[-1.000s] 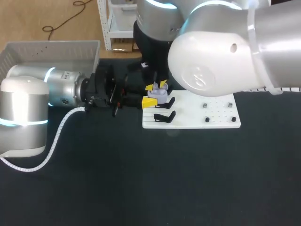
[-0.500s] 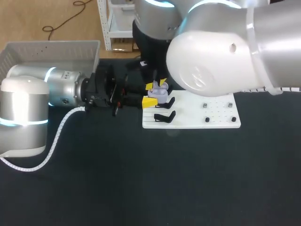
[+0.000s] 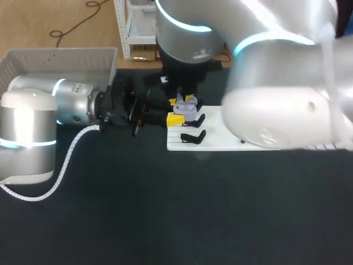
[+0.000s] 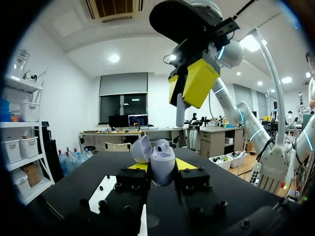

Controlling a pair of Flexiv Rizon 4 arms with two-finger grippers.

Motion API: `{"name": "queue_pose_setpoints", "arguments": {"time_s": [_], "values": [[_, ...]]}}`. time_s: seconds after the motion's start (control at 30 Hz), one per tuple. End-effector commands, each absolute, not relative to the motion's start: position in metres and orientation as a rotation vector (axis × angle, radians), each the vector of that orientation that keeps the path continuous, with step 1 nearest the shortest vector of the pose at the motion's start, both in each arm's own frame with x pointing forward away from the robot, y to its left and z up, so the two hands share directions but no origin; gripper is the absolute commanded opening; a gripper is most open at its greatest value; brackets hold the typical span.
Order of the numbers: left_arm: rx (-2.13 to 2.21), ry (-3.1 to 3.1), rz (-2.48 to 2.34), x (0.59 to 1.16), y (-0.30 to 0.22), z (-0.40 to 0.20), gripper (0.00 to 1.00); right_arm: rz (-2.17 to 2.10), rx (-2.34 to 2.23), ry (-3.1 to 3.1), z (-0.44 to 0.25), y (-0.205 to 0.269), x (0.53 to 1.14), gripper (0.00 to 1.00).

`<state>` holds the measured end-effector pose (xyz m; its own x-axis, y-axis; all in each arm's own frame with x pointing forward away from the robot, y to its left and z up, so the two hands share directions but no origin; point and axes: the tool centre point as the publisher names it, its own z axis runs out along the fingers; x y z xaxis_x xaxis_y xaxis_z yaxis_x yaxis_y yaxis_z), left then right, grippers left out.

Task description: Pick up each earbud case from the left stands, insert the matching earbuds, close the lid, and place the case in the box.

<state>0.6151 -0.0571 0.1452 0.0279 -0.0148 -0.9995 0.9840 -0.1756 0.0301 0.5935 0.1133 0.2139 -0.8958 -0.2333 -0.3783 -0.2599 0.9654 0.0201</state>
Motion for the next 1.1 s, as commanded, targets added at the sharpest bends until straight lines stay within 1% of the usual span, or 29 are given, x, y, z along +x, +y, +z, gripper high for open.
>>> {"name": "queue_pose_setpoints", "arguments": {"time_s": [0.03, 0.6, 1.1], "values": [[1.344, 1.089, -1.323, 0.616, -0.057, 0.145, 0.00, 0.155, -0.335, 2.587, 0.209, 0.105, 0.592, 0.00], [1.344, 1.089, -1.323, 0.616, -0.057, 0.145, 0.00, 0.138, -0.368, 2.588, 0.201, 0.110, 0.608, 0.00], [1.344, 1.089, -1.323, 0.616, -0.057, 0.145, 0.00, 0.090, -0.401, 2.662, 0.191, 0.112, 0.608, 0.00]]}}
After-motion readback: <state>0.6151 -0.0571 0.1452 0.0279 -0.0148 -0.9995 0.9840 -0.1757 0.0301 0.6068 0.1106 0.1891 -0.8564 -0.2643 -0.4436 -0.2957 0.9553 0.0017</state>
